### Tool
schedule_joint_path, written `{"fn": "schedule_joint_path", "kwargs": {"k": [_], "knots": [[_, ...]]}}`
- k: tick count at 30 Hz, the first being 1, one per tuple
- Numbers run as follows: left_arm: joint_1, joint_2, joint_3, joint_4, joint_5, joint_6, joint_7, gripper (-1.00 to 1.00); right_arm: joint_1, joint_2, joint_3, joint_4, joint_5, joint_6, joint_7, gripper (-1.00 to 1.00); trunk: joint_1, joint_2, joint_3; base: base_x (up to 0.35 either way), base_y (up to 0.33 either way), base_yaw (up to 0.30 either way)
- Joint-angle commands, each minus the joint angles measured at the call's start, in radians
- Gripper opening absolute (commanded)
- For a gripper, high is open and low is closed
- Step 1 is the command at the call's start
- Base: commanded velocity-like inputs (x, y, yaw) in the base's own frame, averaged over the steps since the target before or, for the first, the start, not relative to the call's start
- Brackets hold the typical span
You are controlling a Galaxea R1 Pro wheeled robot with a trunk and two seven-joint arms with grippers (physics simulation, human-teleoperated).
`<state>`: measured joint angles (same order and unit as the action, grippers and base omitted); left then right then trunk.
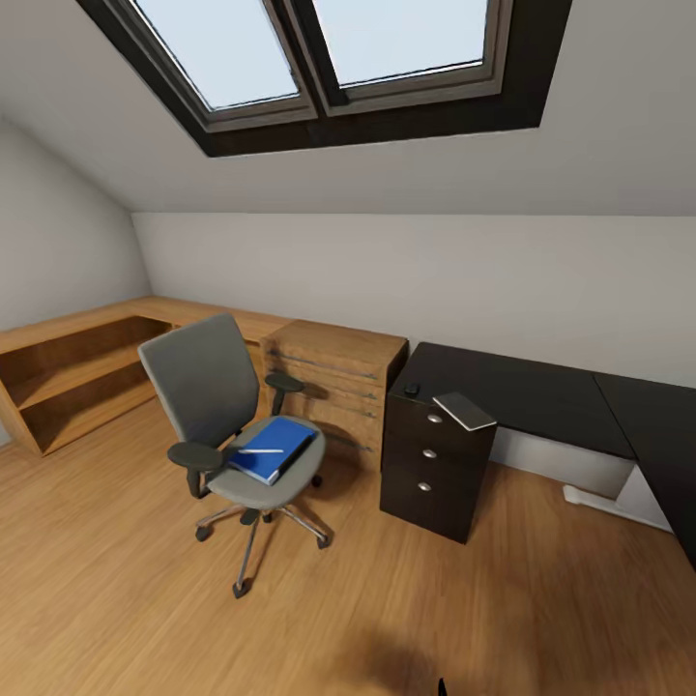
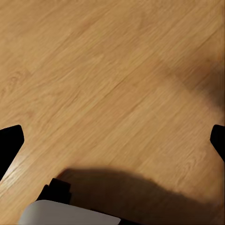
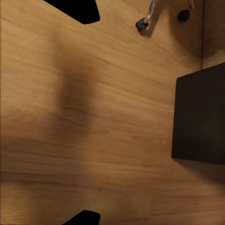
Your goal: In the bedroom, organize the workspace by keeping the computer under the desk, ensuring the monitor is on the desk, placing the keyboard on the desk next to the monitor, placing the mouse on the desk next to the keyboard, moving the folder from the swivel chair onto the desk next to the mouse, stacking the notebook on top of the folder with the pen on top of the notebook, and positioning the swivel chair next to the desk.
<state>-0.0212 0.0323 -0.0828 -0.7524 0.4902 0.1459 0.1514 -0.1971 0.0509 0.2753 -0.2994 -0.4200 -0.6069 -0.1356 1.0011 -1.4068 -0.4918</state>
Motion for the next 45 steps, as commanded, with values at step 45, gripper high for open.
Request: {"fn": "schedule_joint_path", "kwargs": {"k": [45], "knots": [[0.000,0.001,-0.007,0.007,-0.016,-0.054,0.006,1.00,-0.001,0.006,0.018,0.002,-0.002,-0.002,-0.006,1.00,-0.107,0.195,0.087,0.122,-0.044,-0.079]]}}
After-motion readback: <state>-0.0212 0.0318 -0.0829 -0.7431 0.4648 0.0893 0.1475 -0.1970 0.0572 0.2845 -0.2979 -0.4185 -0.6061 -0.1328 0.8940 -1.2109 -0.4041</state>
